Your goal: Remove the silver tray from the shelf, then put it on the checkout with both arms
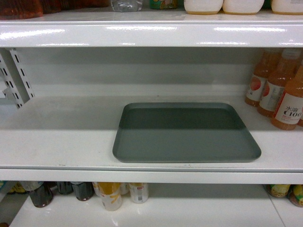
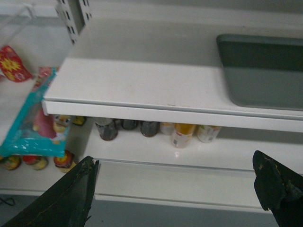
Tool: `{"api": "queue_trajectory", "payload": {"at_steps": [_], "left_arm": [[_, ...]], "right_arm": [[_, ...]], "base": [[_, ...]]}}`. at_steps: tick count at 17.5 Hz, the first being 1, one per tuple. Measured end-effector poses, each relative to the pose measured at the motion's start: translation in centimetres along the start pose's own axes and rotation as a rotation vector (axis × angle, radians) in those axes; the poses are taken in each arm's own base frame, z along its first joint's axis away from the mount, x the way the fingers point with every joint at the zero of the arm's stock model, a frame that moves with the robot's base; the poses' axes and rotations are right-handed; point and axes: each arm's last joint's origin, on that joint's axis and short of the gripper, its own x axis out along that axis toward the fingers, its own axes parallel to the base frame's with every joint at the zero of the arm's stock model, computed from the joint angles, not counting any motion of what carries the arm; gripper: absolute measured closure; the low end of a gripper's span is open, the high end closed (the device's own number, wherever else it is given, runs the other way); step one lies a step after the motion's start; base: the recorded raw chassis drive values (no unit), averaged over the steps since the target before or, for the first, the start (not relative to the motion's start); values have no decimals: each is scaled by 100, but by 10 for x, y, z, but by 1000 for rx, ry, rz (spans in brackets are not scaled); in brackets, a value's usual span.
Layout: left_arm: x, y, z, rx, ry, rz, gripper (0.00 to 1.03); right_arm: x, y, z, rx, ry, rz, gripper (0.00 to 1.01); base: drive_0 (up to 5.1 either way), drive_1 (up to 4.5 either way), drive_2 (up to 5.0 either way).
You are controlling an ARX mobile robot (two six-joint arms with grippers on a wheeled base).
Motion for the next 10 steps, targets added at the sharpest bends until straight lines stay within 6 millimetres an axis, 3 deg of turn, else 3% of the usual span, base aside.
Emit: {"api": "queue_trajectory", "payload": {"at_steps": [2,7,10], "left_arm": [[33,-14,3,-4,102,-38,5],[56,-25,7,7,137,-72,5],[115,-53,14,21,198,-120,5]], "right_arm": [[23,-3,9,10,51,31,3],[41,-6,12,19,85,39,3],[87,-15,11,37,179,44,3]], "base": [[0,0,0],[0,0,0],[0,0,0]]}}
